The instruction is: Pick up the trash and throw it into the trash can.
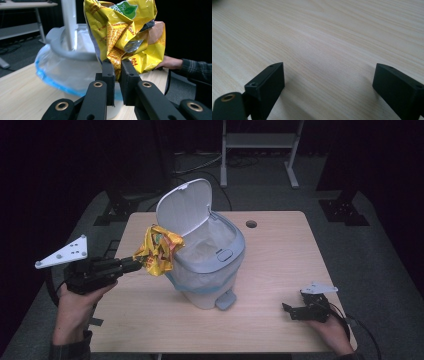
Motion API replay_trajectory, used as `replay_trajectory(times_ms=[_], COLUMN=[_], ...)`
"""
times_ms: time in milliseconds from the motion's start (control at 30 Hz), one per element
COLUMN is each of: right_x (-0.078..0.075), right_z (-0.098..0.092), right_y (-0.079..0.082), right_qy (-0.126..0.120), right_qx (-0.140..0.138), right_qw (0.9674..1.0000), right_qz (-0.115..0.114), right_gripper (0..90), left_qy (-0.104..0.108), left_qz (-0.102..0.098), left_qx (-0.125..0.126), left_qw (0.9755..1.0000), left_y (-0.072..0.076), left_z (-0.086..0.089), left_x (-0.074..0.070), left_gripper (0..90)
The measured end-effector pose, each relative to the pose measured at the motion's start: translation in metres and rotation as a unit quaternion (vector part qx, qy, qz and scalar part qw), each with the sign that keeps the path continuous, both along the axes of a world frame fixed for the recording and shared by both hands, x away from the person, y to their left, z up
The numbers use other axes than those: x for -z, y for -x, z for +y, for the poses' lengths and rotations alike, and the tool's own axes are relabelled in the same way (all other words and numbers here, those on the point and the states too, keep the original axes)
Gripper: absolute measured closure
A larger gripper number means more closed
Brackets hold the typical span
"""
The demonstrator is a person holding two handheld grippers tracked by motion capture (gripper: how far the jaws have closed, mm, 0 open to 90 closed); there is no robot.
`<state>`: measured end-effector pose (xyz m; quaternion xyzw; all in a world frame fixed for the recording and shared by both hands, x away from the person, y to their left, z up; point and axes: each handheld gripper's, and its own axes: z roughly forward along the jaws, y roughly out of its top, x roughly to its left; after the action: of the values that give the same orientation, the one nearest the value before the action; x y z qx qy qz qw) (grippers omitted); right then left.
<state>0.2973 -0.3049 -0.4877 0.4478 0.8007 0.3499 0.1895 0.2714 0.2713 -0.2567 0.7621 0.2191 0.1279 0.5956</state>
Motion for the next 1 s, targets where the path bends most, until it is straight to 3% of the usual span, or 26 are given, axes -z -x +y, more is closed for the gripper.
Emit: replay_trajectory(times_ms=[467,567,833,1000], right_x=[0.0,0.0,0.0,0.0], right_z=[0.0,0.0,0.0,0.0], right_y=[0.0,0.0,0.0,0.0], right_qy=[0.0,0.0,0.0,0.0], right_qx=[0.0,0.0,0.0,0.0], right_qw=[1.0,1.0,1.0,1.0], right_qz=[0.0,0.0,0.0,0.0], right_gripper=[9.2,9.2,9.2,9.2], left_qy=[0.016,0.009,0.002,-0.014], left_qz=[-0.007,-0.006,0.003,0.006], left_qx=[0.046,0.056,0.061,0.05], left_qw=[0.9988,0.9983,0.9981,0.9986], left_y=[-0.035,-0.046,-0.066,-0.075], left_z=[-0.042,-0.055,-0.075,-0.085], left_x=[-0.015,-0.018,-0.014,-0.01], left_gripper=[83.3,83.3,83.2,83.0])
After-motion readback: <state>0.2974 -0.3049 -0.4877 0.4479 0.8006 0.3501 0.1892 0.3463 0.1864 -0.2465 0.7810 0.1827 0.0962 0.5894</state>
